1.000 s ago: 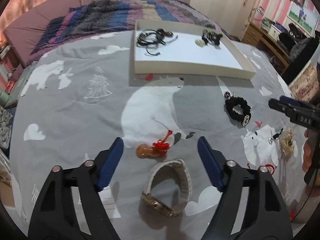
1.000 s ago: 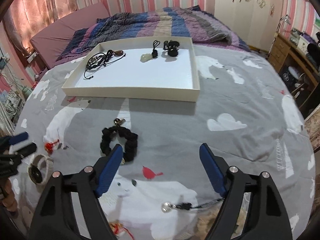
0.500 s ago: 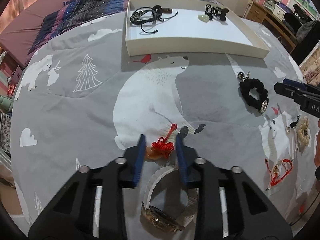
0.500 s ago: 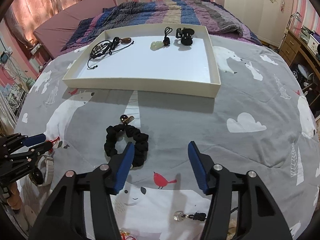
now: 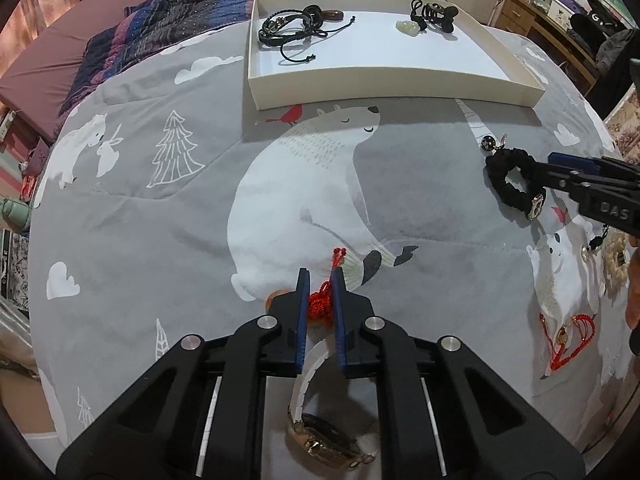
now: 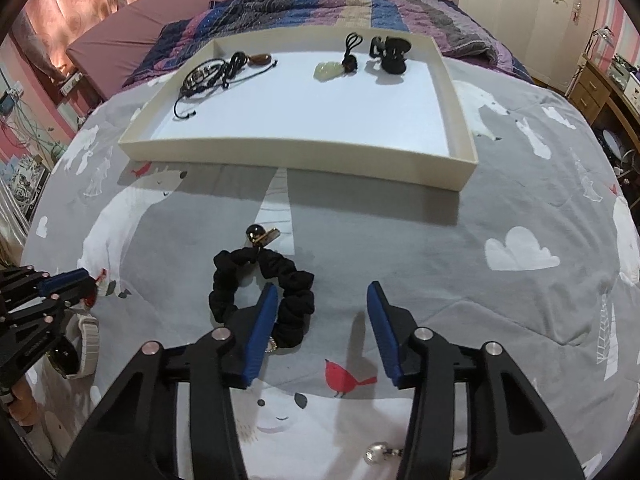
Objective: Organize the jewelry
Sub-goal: 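Close the left tool on the red tassel pendant while the right tool grips the black scrunchie bracelet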
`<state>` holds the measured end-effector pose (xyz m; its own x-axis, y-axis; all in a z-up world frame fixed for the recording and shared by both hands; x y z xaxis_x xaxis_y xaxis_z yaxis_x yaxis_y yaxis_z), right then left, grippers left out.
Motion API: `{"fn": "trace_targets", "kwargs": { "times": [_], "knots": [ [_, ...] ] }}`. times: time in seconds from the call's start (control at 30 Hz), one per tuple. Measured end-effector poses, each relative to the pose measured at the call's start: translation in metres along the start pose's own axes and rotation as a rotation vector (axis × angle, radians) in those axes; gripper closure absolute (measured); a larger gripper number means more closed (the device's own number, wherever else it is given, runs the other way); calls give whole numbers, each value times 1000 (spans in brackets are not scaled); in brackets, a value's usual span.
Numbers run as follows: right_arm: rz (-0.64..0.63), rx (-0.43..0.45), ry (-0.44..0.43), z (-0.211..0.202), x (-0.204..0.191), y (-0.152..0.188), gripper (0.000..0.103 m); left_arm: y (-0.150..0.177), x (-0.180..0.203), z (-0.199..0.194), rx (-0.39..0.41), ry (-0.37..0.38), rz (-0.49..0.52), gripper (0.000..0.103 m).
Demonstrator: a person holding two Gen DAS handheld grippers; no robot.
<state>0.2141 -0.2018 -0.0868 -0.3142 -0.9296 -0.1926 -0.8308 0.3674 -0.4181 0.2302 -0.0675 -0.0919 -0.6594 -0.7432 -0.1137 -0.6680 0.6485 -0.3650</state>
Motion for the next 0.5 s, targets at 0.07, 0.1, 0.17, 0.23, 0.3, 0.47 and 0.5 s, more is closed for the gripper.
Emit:
{"fn": "trace_targets", "kwargs": {
  "times": [0.07, 0.1, 0.17, 0.23, 0.3, 0.47, 0.5],
  "knots": [
    [-7, -5, 10, 4, -1, 2, 61, 1, -2, 0, -1, -3, -4, 95],
    [-10, -6, 13, 7, -2, 3, 62, 1, -3, 0, -2, -4, -5, 96],
    [-14, -8, 14, 9, -2, 3, 66, 2, -5, 0, -4, -8, -10, 97],
    [-25, -2, 13, 8, -4, 3, 75, 1, -5, -1, -1, -13, -9, 97],
    [-32, -2, 4, 8, -5, 2, 84, 0, -5, -2, 3, -18, -7, 98],
    [-23, 24, -3, 2, -3, -2, 91, -1, -9, -9, 17, -33, -22, 99],
    [-17, 29, -7, -1, -1, -4, 91, -1, -11, -10, 20, -32, -28, 99]
  ]
}}
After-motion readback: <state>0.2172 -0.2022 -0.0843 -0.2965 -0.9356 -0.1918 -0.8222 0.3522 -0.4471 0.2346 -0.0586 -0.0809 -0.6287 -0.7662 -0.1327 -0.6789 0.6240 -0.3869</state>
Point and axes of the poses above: each gripper's, at about its wrist camera, not at the fingertips, and z roughly the way its jaws point, x to its right, y to its underside, the point moved 8 cm from there along z, roughly the way its jaws point, and after that the axes turned 15 degrees about z, right-handed, at the moved point
